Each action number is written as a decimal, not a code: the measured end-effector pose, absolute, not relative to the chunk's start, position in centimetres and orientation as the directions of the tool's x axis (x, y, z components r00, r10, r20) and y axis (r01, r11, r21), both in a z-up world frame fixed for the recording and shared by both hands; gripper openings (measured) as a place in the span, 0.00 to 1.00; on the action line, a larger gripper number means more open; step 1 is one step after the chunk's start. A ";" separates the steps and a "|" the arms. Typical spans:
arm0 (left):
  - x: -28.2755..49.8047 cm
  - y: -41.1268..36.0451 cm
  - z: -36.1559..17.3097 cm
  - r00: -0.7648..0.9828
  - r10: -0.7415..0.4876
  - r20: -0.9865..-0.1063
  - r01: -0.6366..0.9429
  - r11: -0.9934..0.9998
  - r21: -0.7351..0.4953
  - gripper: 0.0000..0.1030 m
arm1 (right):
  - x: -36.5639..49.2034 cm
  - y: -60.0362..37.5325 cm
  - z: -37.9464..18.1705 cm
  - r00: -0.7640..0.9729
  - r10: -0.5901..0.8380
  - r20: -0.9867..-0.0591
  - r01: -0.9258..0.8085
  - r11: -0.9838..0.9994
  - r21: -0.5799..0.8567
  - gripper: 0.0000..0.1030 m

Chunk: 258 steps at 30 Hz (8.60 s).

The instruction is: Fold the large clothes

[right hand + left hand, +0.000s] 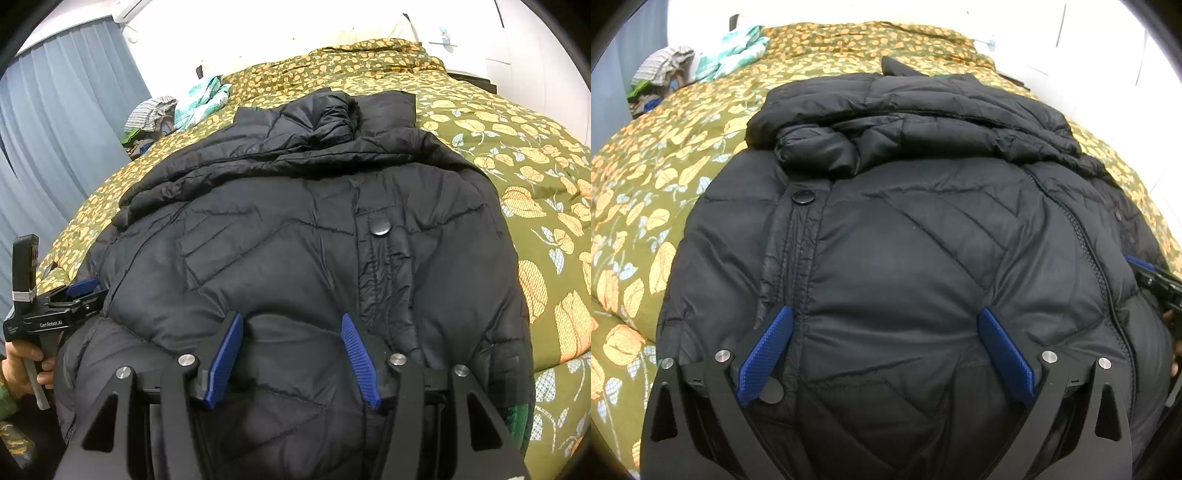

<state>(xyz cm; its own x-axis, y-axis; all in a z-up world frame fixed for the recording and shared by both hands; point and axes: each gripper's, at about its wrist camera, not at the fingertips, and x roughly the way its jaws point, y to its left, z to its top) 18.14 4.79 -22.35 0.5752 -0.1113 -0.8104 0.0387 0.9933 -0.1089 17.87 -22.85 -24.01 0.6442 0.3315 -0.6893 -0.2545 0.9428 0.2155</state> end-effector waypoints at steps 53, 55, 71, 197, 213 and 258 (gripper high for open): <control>17.8 4.5 -22.6 0.579 -0.098 -0.809 0.040 0.995 -0.091 0.98 | 17.8 -22.8 -24.2 0.650 0.337 -0.681 -0.258 0.941 0.218 0.56; 17.8 4.5 -22.6 0.580 -0.098 -0.809 0.040 0.995 -0.091 0.98 | 17.8 -22.8 -24.2 0.650 0.336 -0.682 -0.258 0.941 0.218 0.56; 17.8 4.4 -22.6 0.579 -0.097 -0.809 0.040 0.995 -0.090 0.98 | 17.8 -22.8 -24.2 0.651 0.336 -0.681 -0.259 0.941 0.217 0.56; 32.3 16.3 -10.0 0.631 -0.072 -0.772 -0.130 0.972 -0.197 0.15 | 31.0 -25.1 -7.7 0.762 0.069 -0.644 -0.085 0.996 0.005 0.10; 34.4 18.1 -22.2 0.562 -0.130 -0.817 -0.248 0.916 -0.316 0.41 | 35.0 -26.7 -21.7 0.694 0.077 -0.716 0.012 0.993 0.119 0.12; 33.7 19.6 -23.8 0.609 -0.231 -0.759 -0.258 0.847 -0.465 0.44 | 35.3 -27.6 -23.0 0.713 0.132 -0.688 0.004 0.981 0.193 0.12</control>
<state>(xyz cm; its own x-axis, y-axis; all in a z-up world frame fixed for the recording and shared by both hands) 33.75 19.64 -23.81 0.6085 -0.2314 -0.7591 -0.2575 0.8472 -0.4647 35.28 -27.60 -23.01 0.7133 0.1323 -0.6883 0.0039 0.9813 0.1927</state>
